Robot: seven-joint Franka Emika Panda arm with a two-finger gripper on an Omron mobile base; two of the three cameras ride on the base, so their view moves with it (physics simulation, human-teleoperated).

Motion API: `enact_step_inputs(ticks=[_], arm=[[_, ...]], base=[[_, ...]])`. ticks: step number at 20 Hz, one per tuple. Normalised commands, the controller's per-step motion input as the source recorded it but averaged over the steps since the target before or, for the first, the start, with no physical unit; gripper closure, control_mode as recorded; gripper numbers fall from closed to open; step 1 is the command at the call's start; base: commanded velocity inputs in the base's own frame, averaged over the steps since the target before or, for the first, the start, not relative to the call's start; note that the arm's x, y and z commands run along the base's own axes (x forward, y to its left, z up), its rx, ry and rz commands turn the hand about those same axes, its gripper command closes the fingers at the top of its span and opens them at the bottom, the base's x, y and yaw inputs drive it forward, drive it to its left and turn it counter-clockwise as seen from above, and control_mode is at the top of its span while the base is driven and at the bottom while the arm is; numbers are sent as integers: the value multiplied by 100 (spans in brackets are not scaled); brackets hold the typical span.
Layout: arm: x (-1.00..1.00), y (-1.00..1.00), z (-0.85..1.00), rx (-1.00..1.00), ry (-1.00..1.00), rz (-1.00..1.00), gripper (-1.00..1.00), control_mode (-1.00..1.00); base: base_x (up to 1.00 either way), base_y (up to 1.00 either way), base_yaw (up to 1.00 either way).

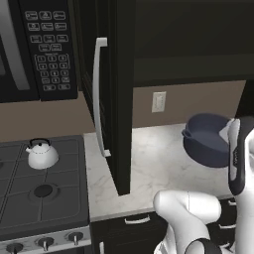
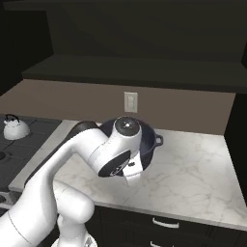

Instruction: Pick the kettle from the cabinet and place it on a stove burner. Then pick the pot from the counter and place it on another stove burner. Finally, turn both burners on.

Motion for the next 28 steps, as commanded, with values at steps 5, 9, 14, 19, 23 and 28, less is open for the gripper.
enact_step_inputs(ticks=[5, 9, 14, 19, 23, 28], arm=[[-56, 0, 39, -2, -4, -2, 100, -100], [-57, 0, 45, -3, -5, -3, 100, -100], [-55, 0, 46, -4, -3, -2, 100, -100], [-52, 0, 39, -4, -1, -1, 100, -100], [-56, 0, 39, -4, -2, 0, 100, -100], [-52, 5, 34, -5, 0, 0, 100, -100]], base=[[0, 0, 0], [0, 0, 0], [0, 0, 0], [0, 0, 0], [0, 0, 0], [0, 0, 0]])
